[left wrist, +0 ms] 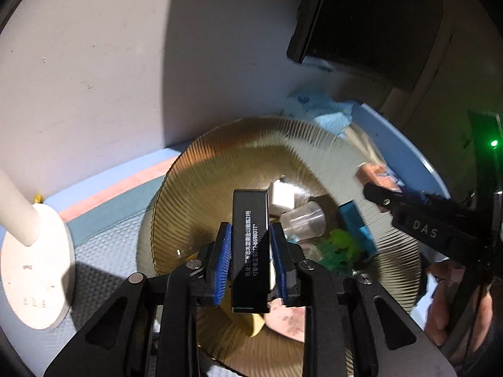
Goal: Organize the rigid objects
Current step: 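Carry the USB stick and pink box over the amber bowl and open both tools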
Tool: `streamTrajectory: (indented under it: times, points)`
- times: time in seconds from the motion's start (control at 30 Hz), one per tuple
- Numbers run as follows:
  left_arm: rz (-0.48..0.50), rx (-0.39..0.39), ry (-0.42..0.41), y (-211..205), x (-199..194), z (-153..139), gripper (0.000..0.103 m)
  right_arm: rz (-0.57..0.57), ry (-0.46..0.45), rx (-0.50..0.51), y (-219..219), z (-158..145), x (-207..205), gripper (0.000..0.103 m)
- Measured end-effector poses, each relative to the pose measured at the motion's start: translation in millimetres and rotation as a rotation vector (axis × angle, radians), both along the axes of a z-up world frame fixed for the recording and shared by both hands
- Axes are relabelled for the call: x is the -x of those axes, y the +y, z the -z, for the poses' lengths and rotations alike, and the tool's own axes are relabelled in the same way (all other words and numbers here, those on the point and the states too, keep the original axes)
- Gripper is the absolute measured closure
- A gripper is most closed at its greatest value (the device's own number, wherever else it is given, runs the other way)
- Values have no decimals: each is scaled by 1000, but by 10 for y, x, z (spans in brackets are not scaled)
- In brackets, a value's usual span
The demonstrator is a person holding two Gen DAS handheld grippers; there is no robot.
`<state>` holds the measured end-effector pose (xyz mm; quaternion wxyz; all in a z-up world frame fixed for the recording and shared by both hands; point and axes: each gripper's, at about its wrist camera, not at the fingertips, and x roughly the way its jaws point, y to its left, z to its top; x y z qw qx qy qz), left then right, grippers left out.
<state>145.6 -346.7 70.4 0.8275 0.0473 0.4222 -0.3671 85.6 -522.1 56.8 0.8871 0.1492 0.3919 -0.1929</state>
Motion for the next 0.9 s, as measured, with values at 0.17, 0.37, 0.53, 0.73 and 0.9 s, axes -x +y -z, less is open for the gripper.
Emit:
streamTrajectory:
  times: [0.17,0.37,0.53,0.73,0.9]
  points:
    - [-29,101,-38,347,111,-333,35,-10,-101,-45,42,-196,234,44]
    - [-72,148,-70,836,366,-700,35,-56,-147,-80,295,-449,527,44]
    - [-103,165,-124,1215,694,-980,35,-104,-185,-71,641,-686,774,44]
    - [-164,152,-188,1630,1077,-1150,32,-198,-228,-46,1161,-967,1066,44]
    - [-273,91,-245,1955,1405,-1045,27,-291,-235,-54,1617,-936,1288,42]
